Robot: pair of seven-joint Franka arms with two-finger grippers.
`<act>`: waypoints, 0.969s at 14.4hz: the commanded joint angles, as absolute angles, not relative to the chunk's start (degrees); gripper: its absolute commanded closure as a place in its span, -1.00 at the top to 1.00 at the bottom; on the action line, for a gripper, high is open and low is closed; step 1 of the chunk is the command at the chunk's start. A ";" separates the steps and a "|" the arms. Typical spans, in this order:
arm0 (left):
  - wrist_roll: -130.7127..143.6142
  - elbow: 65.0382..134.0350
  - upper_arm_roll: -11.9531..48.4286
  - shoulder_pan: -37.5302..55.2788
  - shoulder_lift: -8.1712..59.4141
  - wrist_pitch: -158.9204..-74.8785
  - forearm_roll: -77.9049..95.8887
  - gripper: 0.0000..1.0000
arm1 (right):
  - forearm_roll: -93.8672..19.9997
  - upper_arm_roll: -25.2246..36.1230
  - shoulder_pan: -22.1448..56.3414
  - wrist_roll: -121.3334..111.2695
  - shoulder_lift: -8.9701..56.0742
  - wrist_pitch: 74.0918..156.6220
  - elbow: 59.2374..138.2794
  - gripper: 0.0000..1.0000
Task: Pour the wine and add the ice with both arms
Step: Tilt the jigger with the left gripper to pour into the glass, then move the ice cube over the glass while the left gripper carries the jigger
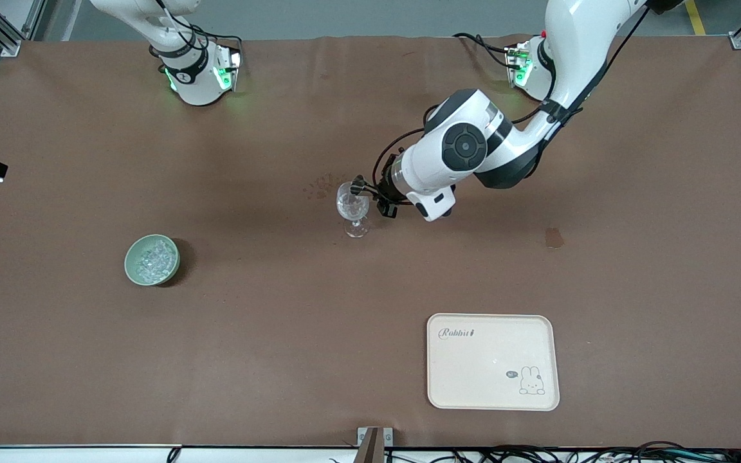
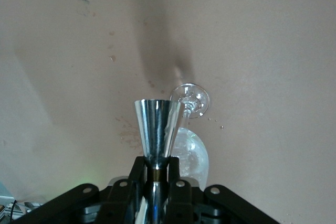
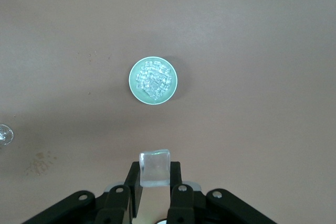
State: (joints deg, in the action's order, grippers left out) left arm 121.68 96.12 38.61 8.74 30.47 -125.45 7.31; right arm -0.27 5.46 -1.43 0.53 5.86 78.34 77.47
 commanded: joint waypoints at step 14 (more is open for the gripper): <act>95.29 91.25 39.11 -3.15 34.71 -121.82 40.67 -0.99 | -1.23 3.44 0.79 2.10 5.98 77.26 76.82 -0.98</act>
State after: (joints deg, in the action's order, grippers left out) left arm 98.35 93.88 38.54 -0.29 34.20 -123.58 36.28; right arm -0.55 4.76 -0.34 0.57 5.87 77.92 77.47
